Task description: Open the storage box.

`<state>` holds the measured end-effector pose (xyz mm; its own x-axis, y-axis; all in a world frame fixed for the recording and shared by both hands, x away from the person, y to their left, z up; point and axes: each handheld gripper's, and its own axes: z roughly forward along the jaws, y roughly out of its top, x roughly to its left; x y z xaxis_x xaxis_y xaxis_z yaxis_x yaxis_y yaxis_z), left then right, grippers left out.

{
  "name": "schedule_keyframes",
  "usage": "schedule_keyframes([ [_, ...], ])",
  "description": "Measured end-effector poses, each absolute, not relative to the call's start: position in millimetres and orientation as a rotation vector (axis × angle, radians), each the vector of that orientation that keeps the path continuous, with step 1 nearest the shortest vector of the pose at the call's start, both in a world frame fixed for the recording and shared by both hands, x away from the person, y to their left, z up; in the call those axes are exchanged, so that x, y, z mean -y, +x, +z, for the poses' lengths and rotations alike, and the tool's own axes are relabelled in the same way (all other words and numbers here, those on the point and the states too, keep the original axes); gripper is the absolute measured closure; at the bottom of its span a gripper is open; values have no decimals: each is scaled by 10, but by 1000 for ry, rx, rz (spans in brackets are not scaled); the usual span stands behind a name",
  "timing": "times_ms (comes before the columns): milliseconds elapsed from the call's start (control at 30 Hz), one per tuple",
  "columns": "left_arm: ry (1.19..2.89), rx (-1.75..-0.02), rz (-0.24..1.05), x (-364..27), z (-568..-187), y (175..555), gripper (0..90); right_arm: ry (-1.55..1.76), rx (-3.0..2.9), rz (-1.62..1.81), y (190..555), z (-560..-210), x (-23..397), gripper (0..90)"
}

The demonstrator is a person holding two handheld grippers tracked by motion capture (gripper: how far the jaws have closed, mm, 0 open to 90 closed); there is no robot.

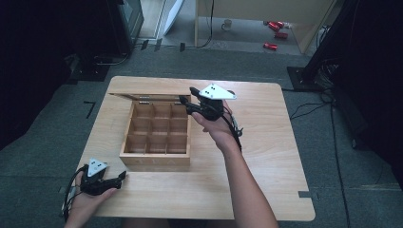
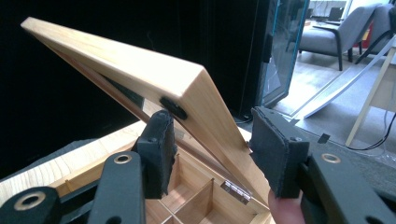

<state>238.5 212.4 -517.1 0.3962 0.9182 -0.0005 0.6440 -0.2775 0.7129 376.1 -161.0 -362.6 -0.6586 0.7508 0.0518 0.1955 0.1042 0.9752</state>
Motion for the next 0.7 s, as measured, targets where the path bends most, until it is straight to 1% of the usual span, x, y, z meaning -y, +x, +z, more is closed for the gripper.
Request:
schedule_keyframes([
  [267,2015,-1333,555,-2124,-5172,2387,173,932,-1942,1549,3880,-3653,1556,507],
  [700,2009,-1335,550,-2126,-5172,2395,174,963,-1928,1606,4134,-3645,1564,507],
])
